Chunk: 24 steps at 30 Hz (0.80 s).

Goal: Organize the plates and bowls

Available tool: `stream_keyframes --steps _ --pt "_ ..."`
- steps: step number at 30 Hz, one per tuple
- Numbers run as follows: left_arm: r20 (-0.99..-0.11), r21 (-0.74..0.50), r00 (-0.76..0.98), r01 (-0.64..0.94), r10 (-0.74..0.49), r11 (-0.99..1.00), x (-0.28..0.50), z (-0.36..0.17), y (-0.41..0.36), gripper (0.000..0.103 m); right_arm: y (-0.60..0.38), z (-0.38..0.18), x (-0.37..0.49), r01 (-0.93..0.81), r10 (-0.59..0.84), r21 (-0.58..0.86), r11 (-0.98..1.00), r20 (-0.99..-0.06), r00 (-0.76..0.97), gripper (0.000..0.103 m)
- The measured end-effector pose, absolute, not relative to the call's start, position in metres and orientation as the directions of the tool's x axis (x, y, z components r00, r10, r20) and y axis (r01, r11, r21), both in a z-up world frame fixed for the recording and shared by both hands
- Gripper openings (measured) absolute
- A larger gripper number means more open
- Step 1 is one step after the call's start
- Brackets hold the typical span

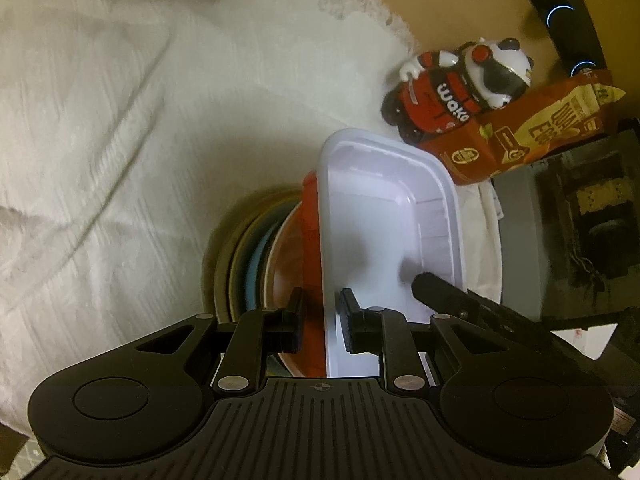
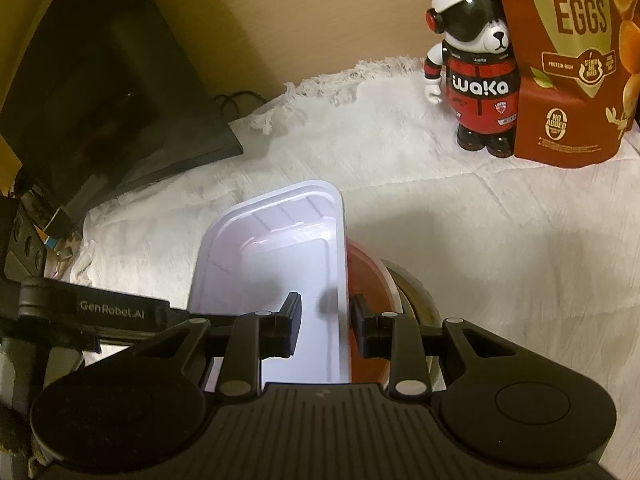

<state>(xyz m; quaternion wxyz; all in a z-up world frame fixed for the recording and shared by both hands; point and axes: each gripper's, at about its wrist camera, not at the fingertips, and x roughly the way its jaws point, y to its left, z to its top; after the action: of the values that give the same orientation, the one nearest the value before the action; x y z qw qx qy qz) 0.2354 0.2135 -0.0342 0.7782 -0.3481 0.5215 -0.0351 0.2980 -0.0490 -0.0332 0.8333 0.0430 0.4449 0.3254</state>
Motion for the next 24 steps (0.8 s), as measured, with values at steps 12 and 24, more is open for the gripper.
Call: stream_keyframes --steps 12,24 --pt "-0.755 -0.598 0.522 -0.303 -0.396 0.742 0.229 -0.012 0.226 0.021 -0.051 -0.032 0.297 -0.498 0.585 0.37 0.784 -0.709 0.394 0.028" --pt "-0.754 -0.602 0.516 -0.298 -0.405 0.741 0.232 -0.02 0.224 0.021 -0.052 -0.029 0.294 -0.49 0.575 0.363 0.793 -0.712 0.403 0.028"
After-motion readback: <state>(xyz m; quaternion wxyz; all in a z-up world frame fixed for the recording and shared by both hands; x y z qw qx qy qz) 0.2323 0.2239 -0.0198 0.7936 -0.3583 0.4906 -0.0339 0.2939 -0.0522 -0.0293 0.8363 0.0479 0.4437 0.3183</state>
